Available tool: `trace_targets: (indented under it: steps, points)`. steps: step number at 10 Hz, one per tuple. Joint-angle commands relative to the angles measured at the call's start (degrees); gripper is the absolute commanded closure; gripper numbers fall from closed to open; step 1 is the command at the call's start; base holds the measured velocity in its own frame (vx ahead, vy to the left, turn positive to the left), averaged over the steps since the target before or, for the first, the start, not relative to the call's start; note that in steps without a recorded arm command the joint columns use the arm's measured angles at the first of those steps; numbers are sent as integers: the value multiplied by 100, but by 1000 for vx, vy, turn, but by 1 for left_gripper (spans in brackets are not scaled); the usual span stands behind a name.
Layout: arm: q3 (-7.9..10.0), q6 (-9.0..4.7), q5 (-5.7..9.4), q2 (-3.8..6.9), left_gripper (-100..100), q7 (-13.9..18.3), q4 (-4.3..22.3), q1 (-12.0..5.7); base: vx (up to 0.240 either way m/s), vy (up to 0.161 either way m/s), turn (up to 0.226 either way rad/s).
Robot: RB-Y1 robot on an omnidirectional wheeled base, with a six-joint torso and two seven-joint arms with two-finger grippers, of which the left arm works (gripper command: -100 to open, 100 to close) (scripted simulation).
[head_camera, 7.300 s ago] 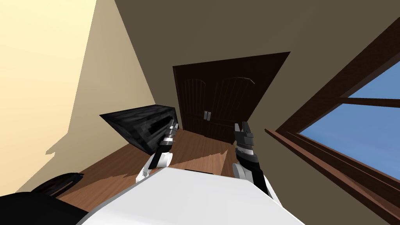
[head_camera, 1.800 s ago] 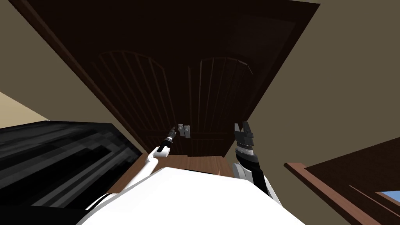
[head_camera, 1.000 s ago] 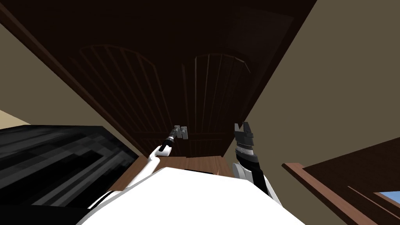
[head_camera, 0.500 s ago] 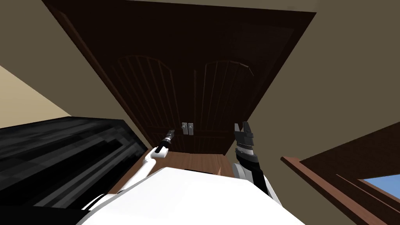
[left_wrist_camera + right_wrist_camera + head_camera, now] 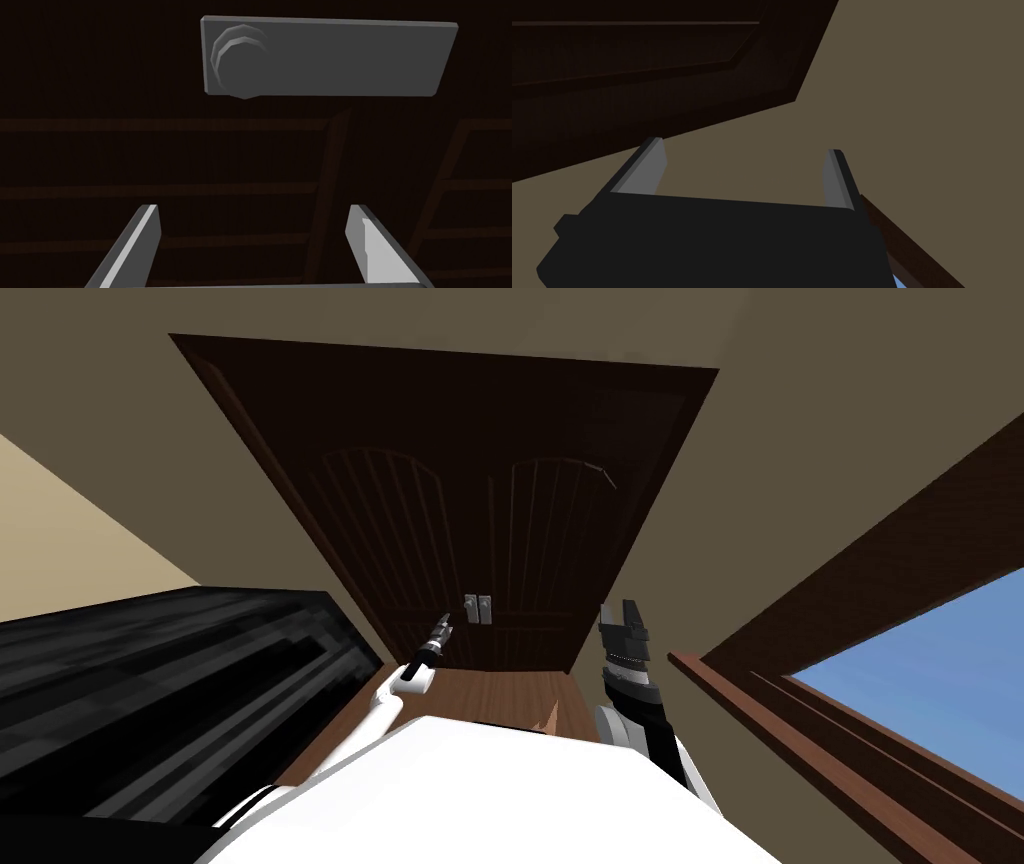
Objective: Pull the door open
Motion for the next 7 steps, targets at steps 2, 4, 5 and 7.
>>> trace_targets:
  steps: [2,4,5,7]
  points:
    - [150,26,23,97,-100,-14,76,68,-61,1,73]
    - [330,68,49,207,-100,-36,168,132,-22,77,182]
    - [432,96,63,263,-100,-53,222,154,60,80,113]
    - [493,122,69,274,-100,-75,261,122,156,43,23]
